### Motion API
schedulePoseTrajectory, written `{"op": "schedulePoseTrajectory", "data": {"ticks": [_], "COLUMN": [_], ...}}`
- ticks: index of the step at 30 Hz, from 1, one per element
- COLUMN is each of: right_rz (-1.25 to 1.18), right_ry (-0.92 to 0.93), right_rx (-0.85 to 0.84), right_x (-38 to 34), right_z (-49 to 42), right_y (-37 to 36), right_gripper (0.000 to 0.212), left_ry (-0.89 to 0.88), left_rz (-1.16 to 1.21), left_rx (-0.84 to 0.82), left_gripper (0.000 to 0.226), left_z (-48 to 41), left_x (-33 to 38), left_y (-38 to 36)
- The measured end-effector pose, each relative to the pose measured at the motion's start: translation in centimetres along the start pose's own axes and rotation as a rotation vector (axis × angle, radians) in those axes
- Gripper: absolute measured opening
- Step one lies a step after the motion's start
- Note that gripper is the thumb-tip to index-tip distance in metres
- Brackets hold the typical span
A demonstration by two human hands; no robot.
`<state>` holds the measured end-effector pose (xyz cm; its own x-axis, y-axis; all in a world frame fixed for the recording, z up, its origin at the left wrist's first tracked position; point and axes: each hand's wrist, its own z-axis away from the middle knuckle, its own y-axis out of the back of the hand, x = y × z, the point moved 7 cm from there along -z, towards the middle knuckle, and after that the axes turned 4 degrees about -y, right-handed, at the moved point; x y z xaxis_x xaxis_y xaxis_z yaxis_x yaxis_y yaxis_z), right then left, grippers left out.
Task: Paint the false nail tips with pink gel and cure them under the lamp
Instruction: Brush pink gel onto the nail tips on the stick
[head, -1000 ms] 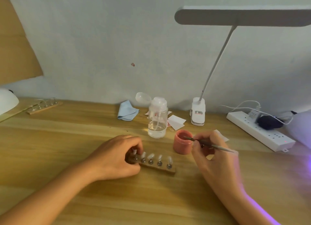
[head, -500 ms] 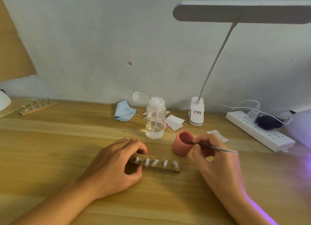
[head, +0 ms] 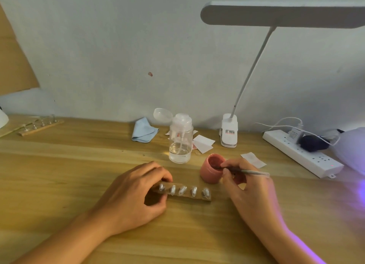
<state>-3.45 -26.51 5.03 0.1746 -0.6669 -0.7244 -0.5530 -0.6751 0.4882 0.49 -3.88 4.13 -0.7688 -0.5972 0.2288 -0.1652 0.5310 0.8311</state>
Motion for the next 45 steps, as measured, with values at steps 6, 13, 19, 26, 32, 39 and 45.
{"op": "schedulePoseTrajectory", "data": {"ticks": [6, 13, 19, 26, 32, 39, 45], "right_rz": [0.015, -0.078, -0.641, -0.839, -0.781, -0.691, -0.608], "right_ry": [0.005, 0.041, -0.250, -0.462, -0.427, -0.375, -0.342], "right_rx": [-0.010, -0.015, 0.050, 0.075, -0.005, -0.050, -0.090], "right_x": [-0.1, -0.5, 0.3, 1.4, 1.3, 1.5, 1.0], "right_z": [0.0, 0.1, 0.5, 2.4, 2.2, 2.4, 2.7], "right_y": [0.0, 0.4, 1.9, 0.9, 0.6, 0.0, -0.3], "right_gripper": [0.019, 0.021, 0.003, 0.023, 0.018, 0.018, 0.009], "left_ry": [0.017, 0.051, 0.078, 0.071, 0.054, 0.057, 0.046], "left_rz": [0.008, 0.092, 0.145, 0.095, 0.090, 0.087, 0.084], "left_rx": [-0.009, -0.040, -0.016, -0.017, -0.018, -0.008, 0.004], "left_gripper": [0.028, 0.024, 0.020, 0.025, 0.026, 0.026, 0.025], "left_z": [0.0, -0.2, -0.3, -0.2, -0.3, -0.3, -0.3], "left_x": [-0.3, -0.6, -0.9, -0.7, -0.6, -0.9, -0.8], "left_y": [-0.1, -0.4, -1.0, -1.0, -1.0, -1.0, -1.0]}}
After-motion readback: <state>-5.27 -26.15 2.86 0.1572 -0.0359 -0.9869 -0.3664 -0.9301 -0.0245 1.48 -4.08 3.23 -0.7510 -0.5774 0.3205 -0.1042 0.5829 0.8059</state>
